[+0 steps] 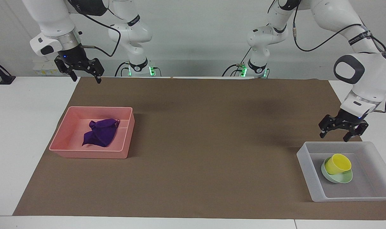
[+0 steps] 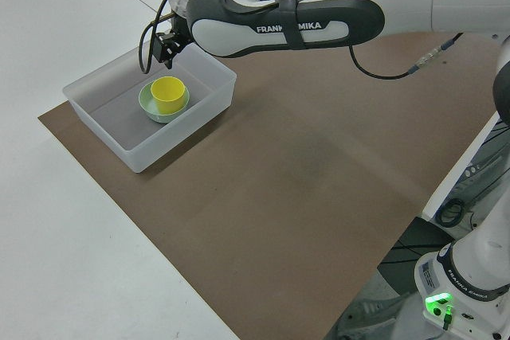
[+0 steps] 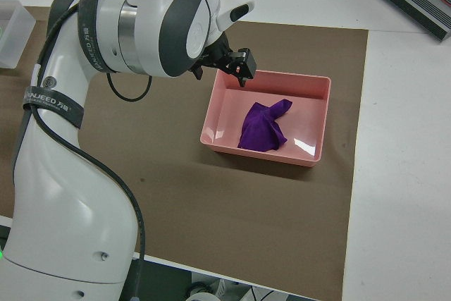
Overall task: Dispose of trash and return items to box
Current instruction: 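Open the left gripper and release the yellow cup inside the bowl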
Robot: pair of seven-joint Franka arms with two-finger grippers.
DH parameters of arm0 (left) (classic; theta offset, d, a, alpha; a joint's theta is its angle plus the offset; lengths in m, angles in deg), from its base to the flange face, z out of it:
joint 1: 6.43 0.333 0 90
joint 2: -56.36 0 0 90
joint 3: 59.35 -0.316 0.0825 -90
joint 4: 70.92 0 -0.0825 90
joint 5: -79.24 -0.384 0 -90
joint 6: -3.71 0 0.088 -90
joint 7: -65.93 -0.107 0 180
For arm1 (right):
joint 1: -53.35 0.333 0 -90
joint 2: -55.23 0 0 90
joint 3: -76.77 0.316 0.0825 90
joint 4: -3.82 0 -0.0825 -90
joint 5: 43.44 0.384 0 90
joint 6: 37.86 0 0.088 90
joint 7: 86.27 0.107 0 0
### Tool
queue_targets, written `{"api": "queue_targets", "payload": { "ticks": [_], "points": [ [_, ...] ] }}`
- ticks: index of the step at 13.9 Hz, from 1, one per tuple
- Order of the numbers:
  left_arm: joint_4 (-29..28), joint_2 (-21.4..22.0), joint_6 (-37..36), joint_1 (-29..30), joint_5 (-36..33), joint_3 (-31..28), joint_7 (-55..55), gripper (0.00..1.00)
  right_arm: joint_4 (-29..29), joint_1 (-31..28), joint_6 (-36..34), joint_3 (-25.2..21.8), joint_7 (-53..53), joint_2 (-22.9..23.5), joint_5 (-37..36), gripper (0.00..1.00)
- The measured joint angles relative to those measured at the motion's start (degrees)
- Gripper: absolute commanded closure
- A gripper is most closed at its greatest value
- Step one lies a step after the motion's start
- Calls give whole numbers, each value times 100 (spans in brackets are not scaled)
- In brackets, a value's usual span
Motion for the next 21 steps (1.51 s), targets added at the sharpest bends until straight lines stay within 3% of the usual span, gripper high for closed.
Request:
{"api": "queue_targets", "payload": {
  "ticks": [4, 8, 16, 21],
  "points": [
    [-500, 738, -193, -576, 6, 2, 816, 0, 0, 1, 0, 0, 0, 0, 0, 0],
    [-462, 1159, -827, -874, 4, 18, 1228, 0, 0, 2, 6, 0, 0, 0, 0, 0],
    [291, 1178, -2183, -871, -340, 6, 1229, 0, 0, -2, 7, -6, 0, -3, 0, 0],
    [362, 1186, -2324, -854, -397, -22, 1229, 0, 0, -3, 7, -20, 1, -3, 0, 0]
  ]
}}
